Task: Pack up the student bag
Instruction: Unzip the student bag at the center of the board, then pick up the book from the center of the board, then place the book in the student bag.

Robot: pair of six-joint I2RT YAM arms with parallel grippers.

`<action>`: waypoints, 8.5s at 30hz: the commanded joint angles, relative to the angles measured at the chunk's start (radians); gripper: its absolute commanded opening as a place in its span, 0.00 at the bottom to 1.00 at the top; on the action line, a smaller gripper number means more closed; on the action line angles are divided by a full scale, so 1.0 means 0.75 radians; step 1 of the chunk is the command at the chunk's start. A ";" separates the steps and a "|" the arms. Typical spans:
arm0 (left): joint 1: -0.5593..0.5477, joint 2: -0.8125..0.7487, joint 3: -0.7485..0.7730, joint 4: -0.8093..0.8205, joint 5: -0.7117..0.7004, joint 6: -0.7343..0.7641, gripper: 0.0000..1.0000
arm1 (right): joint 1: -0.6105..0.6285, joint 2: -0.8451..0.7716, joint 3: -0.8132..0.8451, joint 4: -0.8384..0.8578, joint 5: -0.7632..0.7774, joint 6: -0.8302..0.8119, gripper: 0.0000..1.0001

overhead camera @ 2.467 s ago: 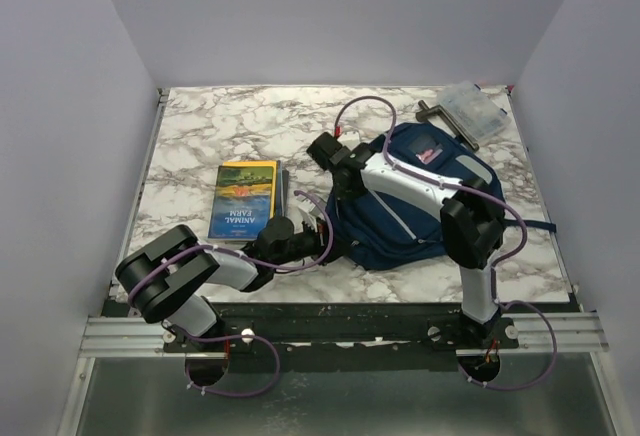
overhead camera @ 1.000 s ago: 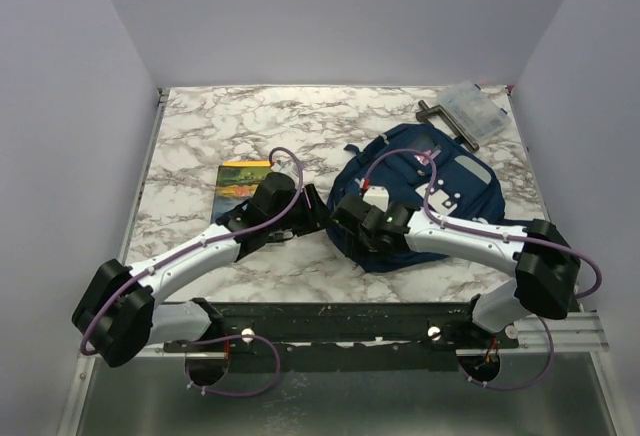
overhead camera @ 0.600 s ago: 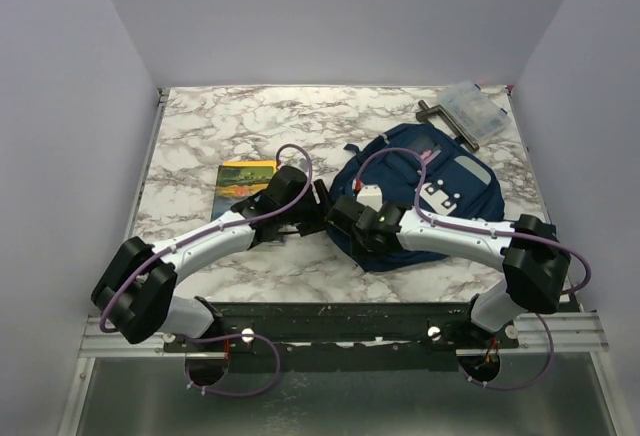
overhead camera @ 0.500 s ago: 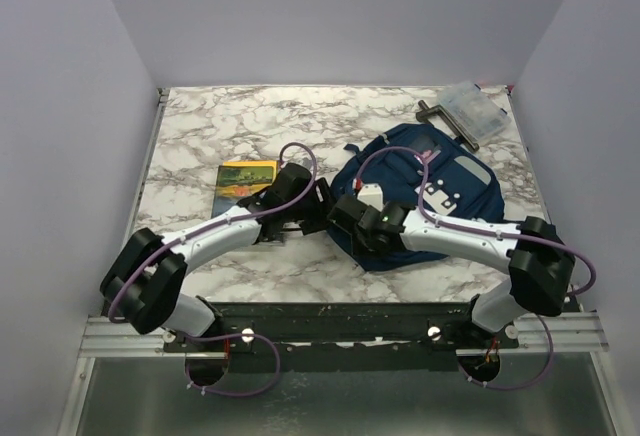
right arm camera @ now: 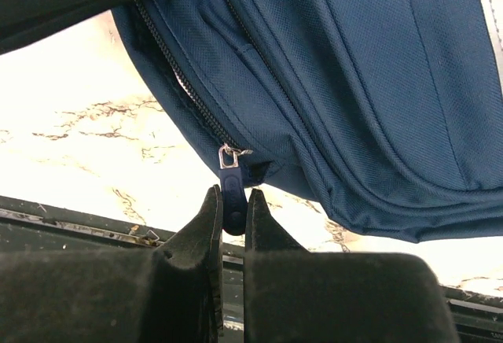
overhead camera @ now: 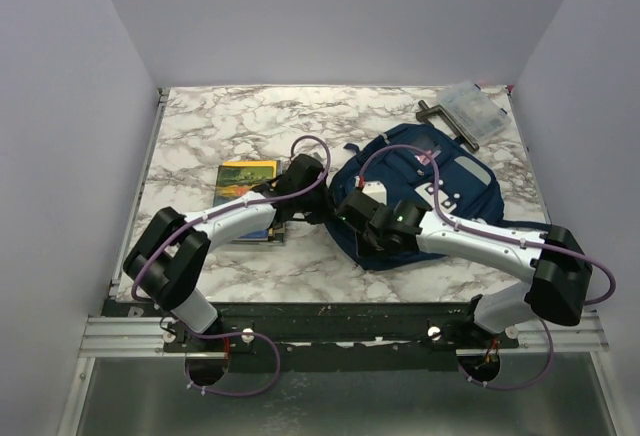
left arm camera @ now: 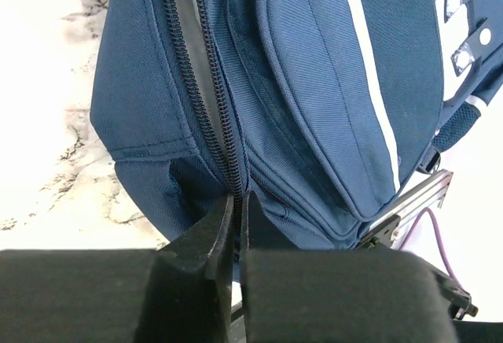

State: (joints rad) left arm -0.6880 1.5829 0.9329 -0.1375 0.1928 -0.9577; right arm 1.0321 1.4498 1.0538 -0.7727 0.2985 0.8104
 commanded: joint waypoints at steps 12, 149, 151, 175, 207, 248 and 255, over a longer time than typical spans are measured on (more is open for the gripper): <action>0.256 -0.108 0.096 0.031 0.150 0.189 0.00 | 0.000 -0.080 -0.243 -0.634 0.129 0.489 0.01; 1.007 -1.011 -0.856 -0.093 0.007 -0.358 0.45 | -0.112 -0.120 0.268 0.212 0.150 -0.711 0.01; 1.007 -1.038 -0.861 -0.093 -0.012 -0.343 0.40 | -0.111 -0.151 0.286 0.213 0.176 -0.724 0.01; 1.024 -1.258 -0.979 -0.274 0.102 -0.317 0.62 | -0.114 -0.162 0.339 0.270 0.263 -0.798 0.01; 1.021 -1.544 -0.661 -0.351 0.235 0.031 0.00 | -0.180 -0.095 0.560 0.126 0.345 -0.743 0.01; 0.012 0.112 -0.052 1.089 0.326 -0.523 0.00 | -0.214 -0.327 0.502 0.260 0.067 -0.563 0.01; -0.012 0.383 0.104 1.140 0.444 -0.602 0.00 | -0.214 -0.335 0.503 0.221 0.064 -0.577 0.01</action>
State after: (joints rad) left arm -0.6895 1.8030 0.9508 0.5774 0.5285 -1.3731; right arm 0.8692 1.2453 1.4162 -0.6846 0.3569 0.3698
